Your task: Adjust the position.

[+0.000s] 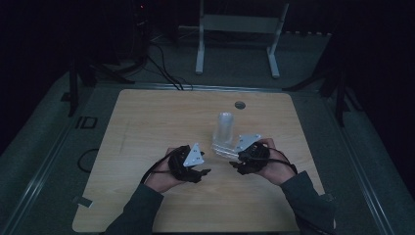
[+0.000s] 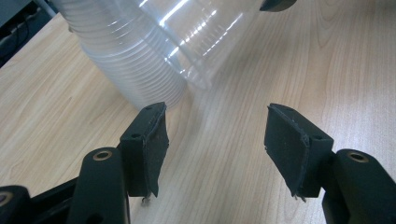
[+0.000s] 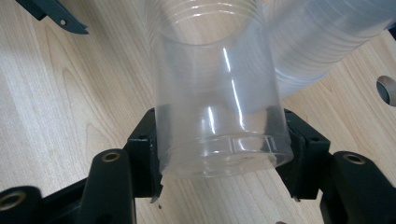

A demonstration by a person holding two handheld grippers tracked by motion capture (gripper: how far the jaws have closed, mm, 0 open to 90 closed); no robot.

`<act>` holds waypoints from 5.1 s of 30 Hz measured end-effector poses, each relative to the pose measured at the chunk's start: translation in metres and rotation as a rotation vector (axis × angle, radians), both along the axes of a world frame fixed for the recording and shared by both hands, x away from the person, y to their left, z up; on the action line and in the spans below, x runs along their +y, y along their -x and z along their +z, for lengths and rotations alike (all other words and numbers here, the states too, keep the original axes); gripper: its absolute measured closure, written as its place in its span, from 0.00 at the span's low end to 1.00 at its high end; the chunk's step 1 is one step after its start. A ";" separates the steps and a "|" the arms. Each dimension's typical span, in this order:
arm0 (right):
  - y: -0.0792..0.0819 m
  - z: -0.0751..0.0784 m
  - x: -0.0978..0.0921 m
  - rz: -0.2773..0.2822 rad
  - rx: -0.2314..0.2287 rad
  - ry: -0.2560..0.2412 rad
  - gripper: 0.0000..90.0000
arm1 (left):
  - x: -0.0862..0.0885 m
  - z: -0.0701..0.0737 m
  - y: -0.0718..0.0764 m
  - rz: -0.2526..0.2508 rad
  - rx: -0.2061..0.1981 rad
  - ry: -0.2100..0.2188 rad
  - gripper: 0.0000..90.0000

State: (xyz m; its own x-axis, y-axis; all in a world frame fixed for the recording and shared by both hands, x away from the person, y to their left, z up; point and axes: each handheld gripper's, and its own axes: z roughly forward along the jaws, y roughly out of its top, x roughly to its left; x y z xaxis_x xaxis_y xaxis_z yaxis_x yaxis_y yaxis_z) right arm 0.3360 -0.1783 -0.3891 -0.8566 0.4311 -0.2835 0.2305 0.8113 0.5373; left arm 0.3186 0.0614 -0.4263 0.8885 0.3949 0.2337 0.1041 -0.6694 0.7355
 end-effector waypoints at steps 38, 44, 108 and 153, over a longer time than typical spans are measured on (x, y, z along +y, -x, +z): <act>0.015 -0.005 -0.002 -0.118 -0.115 -0.299 0.46 | 0.003 -0.002 -0.007 0.074 0.005 0.067 0.42; 0.016 -0.008 0.000 -0.141 -0.139 -0.354 0.46 | 0.003 -0.002 -0.007 0.082 0.004 0.075 0.42; 0.031 -0.027 0.022 -0.263 -0.426 -0.547 0.46 | 0.020 0.021 -0.011 0.211 0.078 0.376 0.35; 0.033 -0.032 0.028 -0.258 -0.465 -0.554 0.46 | 0.024 0.034 -0.012 0.199 0.147 0.524 0.34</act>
